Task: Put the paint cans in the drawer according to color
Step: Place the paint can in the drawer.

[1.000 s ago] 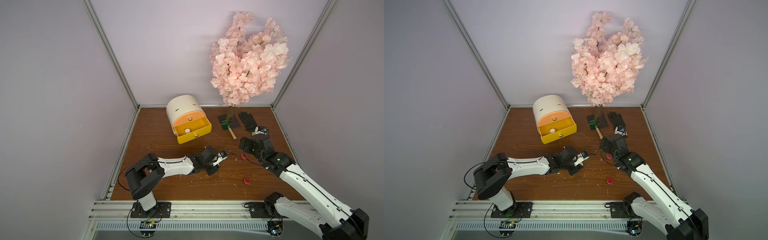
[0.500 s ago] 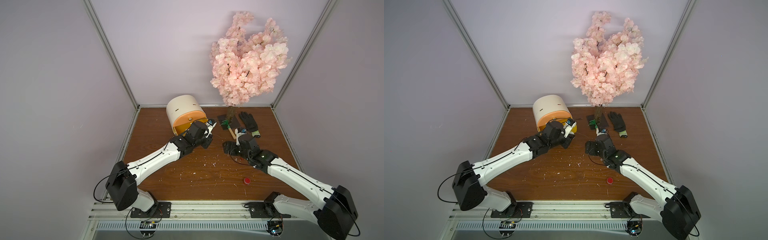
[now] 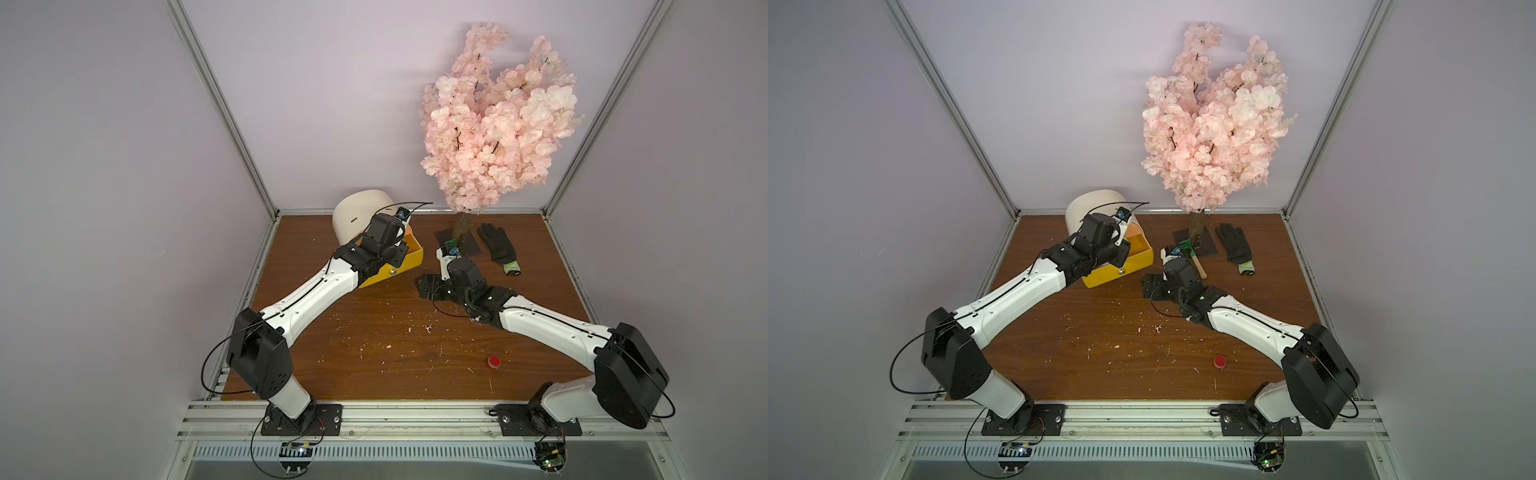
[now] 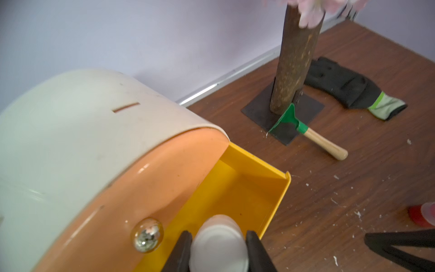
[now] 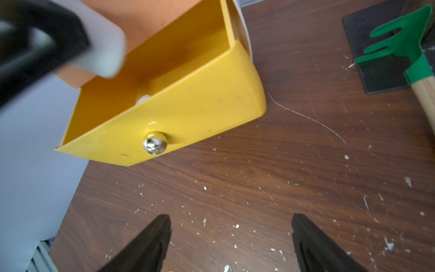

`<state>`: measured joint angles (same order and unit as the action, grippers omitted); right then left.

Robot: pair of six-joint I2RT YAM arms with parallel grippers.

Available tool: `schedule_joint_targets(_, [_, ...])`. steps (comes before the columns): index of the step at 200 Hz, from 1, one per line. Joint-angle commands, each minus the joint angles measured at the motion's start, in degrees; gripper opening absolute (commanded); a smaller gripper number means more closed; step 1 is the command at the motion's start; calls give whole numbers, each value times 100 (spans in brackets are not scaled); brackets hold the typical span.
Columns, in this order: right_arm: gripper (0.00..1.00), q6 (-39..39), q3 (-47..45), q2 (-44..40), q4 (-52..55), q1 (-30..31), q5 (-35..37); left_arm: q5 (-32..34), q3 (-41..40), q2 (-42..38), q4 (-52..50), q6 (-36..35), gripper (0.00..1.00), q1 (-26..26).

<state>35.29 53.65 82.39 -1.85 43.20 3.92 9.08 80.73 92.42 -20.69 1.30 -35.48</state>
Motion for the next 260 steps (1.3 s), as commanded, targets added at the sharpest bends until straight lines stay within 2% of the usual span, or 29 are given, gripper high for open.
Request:
schedule_joint_targets(1, [87, -11, 294, 52, -237, 81, -60, 50, 43, 80, -115, -73, 25, 39])
schedule_joint_targets(95, [87, -48, 304, 151, -158, 241, 64, 301, -69, 511, 144, -102, 30, 75])
schedule_joint_targets(216, [87, -32, 234, 51, -133, 261, 206, 314, -128, 645, 223, -28, 51, 118])
schedule_joint_targets(260, [87, -39, 225, 56, -140, 268, 227, 234, -65, 488, 177, 10, 51, 121])
